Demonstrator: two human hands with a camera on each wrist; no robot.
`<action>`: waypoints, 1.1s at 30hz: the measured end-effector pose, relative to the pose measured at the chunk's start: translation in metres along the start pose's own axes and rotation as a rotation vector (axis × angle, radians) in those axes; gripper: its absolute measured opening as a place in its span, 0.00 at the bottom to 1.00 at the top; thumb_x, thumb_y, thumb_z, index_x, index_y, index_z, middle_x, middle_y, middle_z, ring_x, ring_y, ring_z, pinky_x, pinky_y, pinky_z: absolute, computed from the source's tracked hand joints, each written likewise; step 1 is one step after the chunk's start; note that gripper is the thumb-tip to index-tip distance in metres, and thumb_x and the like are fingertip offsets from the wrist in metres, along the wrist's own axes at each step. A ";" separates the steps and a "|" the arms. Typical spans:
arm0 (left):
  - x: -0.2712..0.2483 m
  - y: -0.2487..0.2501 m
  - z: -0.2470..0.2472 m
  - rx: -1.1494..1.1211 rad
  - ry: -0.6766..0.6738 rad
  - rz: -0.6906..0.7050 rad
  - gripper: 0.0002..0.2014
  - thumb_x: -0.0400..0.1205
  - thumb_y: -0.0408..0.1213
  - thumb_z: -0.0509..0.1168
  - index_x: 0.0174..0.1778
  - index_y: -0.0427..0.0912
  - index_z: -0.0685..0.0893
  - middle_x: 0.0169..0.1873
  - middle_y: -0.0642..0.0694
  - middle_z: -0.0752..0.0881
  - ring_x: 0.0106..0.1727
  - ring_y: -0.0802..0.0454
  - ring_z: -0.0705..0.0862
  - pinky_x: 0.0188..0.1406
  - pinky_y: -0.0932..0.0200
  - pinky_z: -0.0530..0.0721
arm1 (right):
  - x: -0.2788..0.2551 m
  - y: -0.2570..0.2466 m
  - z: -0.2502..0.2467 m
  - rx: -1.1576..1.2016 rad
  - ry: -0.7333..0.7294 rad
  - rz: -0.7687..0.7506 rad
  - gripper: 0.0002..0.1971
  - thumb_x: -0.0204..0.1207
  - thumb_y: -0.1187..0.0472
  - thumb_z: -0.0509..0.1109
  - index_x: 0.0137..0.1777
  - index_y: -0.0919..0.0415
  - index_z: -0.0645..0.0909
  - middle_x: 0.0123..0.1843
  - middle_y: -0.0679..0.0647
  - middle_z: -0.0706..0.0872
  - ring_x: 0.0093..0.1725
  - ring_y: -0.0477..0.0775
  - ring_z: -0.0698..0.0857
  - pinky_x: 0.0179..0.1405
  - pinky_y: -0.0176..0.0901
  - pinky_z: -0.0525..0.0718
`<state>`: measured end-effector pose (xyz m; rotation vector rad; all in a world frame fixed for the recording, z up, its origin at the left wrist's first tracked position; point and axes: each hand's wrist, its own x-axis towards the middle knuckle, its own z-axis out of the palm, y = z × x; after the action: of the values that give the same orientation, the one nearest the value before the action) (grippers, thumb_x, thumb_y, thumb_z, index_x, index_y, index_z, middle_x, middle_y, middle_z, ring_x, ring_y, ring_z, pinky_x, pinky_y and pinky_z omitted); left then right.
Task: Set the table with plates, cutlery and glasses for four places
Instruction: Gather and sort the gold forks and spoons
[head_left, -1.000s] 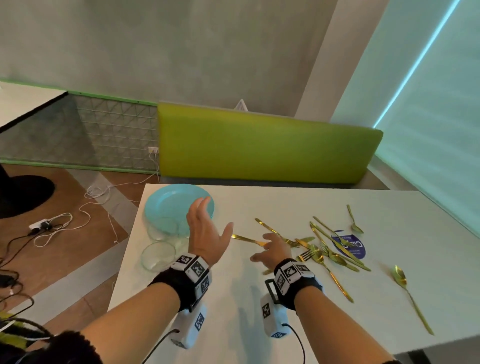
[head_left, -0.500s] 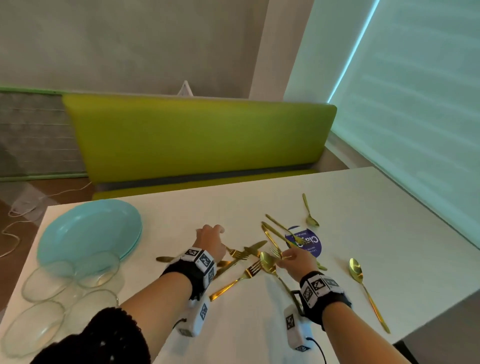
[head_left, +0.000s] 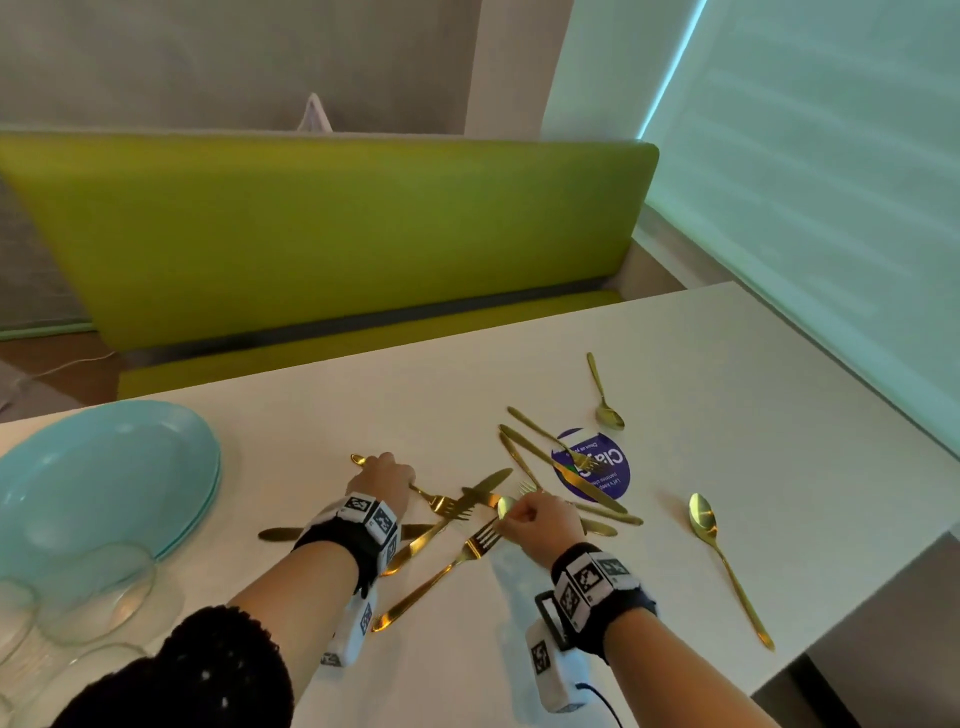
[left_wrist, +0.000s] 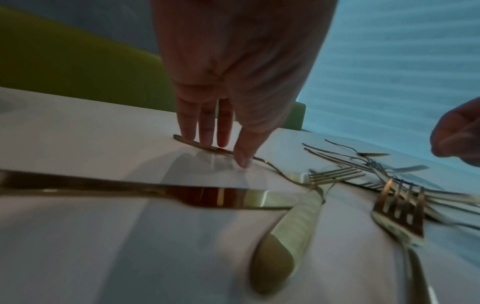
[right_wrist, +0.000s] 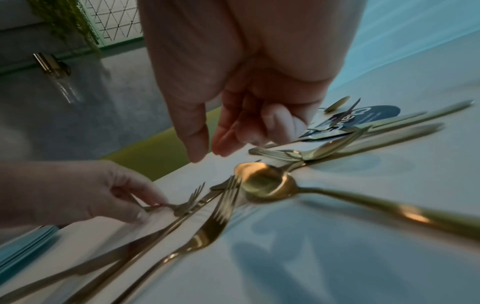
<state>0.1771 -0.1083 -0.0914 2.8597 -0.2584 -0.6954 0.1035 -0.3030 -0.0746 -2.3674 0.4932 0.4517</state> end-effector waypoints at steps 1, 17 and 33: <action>0.001 -0.001 0.002 0.022 0.016 0.011 0.21 0.84 0.27 0.49 0.69 0.45 0.78 0.67 0.42 0.73 0.71 0.44 0.70 0.65 0.53 0.75 | -0.001 -0.001 0.005 -0.004 -0.023 0.002 0.09 0.73 0.55 0.74 0.36 0.51 0.77 0.34 0.43 0.78 0.35 0.38 0.76 0.33 0.27 0.73; -0.010 -0.006 -0.014 -0.263 0.321 0.122 0.10 0.85 0.29 0.54 0.57 0.39 0.77 0.55 0.42 0.84 0.56 0.45 0.82 0.50 0.56 0.78 | -0.018 -0.019 0.067 -0.155 -0.108 0.221 0.22 0.79 0.41 0.61 0.58 0.59 0.80 0.45 0.51 0.82 0.54 0.53 0.83 0.55 0.42 0.80; -0.038 0.022 -0.006 -1.041 0.105 -0.136 0.04 0.84 0.31 0.57 0.52 0.38 0.75 0.45 0.40 0.85 0.34 0.49 0.82 0.30 0.62 0.85 | -0.025 -0.022 0.062 -0.055 -0.127 0.343 0.12 0.76 0.53 0.66 0.49 0.62 0.83 0.42 0.53 0.88 0.37 0.50 0.85 0.43 0.40 0.87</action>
<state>0.1439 -0.1203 -0.0645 1.9036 0.2571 -0.4819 0.0803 -0.2399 -0.0961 -2.2921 0.8411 0.7734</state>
